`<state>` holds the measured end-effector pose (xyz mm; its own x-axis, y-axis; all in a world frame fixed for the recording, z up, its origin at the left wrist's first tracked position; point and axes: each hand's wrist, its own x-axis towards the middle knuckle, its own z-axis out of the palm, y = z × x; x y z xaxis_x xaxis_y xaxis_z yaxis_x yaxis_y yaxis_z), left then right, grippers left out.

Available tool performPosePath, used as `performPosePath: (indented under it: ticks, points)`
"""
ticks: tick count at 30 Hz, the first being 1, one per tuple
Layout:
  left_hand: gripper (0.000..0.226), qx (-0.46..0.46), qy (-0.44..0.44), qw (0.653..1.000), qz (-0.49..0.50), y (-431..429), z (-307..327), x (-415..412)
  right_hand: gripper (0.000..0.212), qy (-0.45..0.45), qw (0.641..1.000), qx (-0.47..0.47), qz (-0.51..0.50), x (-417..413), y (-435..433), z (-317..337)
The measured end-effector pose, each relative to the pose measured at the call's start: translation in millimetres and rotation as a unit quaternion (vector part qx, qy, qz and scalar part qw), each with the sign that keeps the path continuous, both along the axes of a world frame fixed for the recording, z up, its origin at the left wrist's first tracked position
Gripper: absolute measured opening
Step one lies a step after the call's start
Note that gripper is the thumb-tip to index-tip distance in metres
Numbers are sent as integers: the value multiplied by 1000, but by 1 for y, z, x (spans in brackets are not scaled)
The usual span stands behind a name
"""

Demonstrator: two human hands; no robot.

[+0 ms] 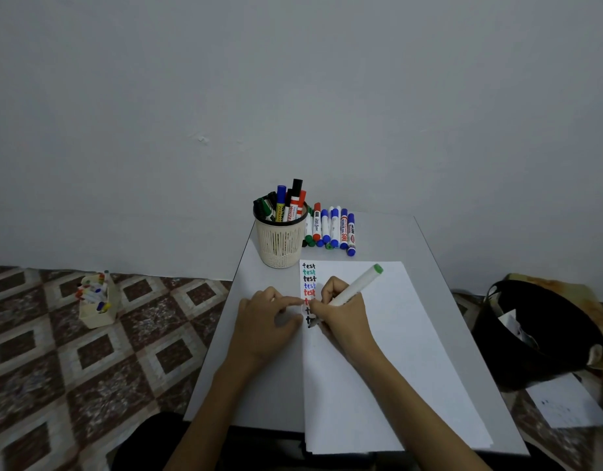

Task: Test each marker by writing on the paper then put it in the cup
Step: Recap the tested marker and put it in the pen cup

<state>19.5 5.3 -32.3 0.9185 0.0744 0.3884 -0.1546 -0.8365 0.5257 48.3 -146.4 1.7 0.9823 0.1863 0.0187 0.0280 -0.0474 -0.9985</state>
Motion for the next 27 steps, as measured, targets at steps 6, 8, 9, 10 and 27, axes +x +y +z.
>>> performPosePath:
  ticks: [6, 8, 9, 10, 27]
  points:
    - [48, 5, -13, 1000, 0, 1, -3, 2, 34, -29, 999, -33, 4, 1, 1, -3]
    - [48, 4, -19, 1000, -1, 1, -3, 2, 35, -35, 999, -38, 7, 1, 1, -4]
    - [48, 3, -20, 1000, -1, 0, -3, 2, 35, -35, 999, -40, 7, 1, 1, -4]
    - [49, 4, -19, 1000, 0, 0, -3, 2, 35, -36, 998, -43, 7, 1, 2, -5]
    - [51, 5, -14, 1000, -2, 0, -2, 2, 37, -56, 997, -49, 20, 3, 1, -10]
